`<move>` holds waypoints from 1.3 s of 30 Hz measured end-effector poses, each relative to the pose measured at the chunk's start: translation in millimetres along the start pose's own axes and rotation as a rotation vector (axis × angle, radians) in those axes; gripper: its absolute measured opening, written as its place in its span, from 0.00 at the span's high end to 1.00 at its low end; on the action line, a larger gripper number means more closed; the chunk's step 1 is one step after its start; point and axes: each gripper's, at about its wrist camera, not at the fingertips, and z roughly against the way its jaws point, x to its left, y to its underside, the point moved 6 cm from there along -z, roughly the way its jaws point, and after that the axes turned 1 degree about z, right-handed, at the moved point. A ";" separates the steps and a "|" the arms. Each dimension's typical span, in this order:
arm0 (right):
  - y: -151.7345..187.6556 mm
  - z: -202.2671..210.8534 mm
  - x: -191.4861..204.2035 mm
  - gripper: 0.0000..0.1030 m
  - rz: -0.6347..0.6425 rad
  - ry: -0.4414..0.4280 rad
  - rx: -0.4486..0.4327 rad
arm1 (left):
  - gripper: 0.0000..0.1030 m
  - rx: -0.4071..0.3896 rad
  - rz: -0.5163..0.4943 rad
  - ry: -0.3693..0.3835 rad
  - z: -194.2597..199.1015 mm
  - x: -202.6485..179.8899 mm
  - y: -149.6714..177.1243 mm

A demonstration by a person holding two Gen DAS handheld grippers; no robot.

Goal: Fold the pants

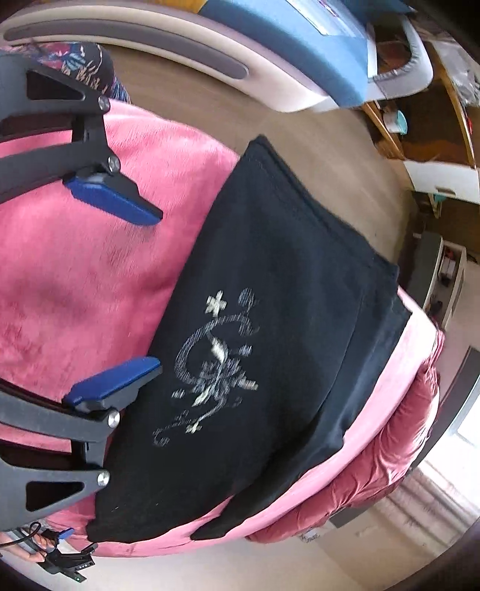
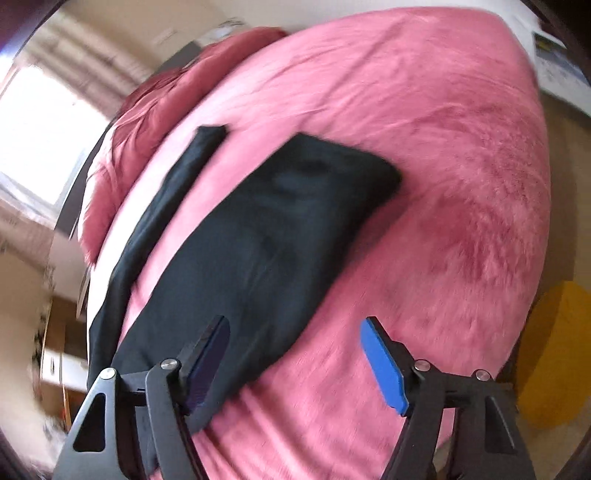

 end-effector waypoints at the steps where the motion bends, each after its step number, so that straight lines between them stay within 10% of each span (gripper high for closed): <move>1: -4.3 -5.4 -4.0 0.28 -0.015 0.007 0.001 | 0.37 -0.001 0.002 -0.006 -0.2 3.2 -1.6; 16: -47.1 -46.2 3.7 0.56 0.013 0.045 -0.009 | 0.52 0.006 0.232 0.025 -19.6 32.8 -38.3; 21: -55.3 -48.7 11.9 0.86 0.060 0.069 -0.009 | 0.90 -0.021 0.234 -0.015 -21.6 37.1 -46.7; 39: -86.4 16.5 28.8 0.91 0.181 0.046 -0.101 | 0.94 -0.144 0.107 0.043 69.8 10.0 -40.1</move>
